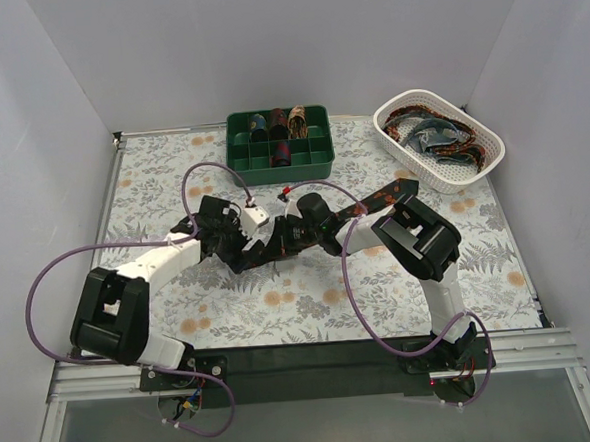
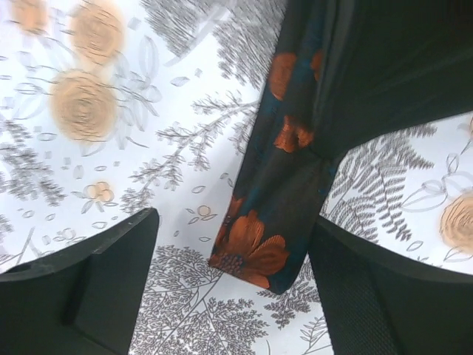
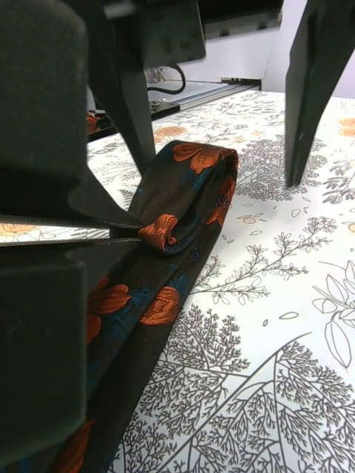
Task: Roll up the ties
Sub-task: Roll the tie
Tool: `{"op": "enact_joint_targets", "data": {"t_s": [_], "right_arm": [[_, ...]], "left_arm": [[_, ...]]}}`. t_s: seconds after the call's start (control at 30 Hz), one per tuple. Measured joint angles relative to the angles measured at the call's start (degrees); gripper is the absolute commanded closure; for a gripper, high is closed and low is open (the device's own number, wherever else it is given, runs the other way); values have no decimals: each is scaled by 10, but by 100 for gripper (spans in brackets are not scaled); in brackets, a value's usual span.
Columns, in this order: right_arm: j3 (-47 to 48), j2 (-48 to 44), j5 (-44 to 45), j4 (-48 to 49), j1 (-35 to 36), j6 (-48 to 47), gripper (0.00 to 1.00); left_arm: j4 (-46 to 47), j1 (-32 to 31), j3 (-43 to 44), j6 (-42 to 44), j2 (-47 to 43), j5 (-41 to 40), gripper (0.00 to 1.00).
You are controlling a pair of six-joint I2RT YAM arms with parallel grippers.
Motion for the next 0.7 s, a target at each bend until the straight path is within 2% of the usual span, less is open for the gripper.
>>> {"op": "enact_joint_targets", "data": {"t_s": [0.2, 0.33, 0.5, 0.63, 0.7], "right_arm": [[0, 1, 5, 0, 0, -8, 91], [0, 3, 4, 0, 0, -13, 91], [0, 3, 4, -2, 0, -18, 91], [2, 3, 4, -6, 0, -24, 91], [3, 4, 4, -9, 0, -26, 91]], "left_arm": [[36, 3, -2, -103, -64, -8, 25], [84, 6, -13, -222, -118, -10, 25], [129, 7, -71, -399, -198, -47, 25], [156, 10, -155, -554, -257, -79, 25], [166, 13, -190, -603, -267, -86, 25]]}}
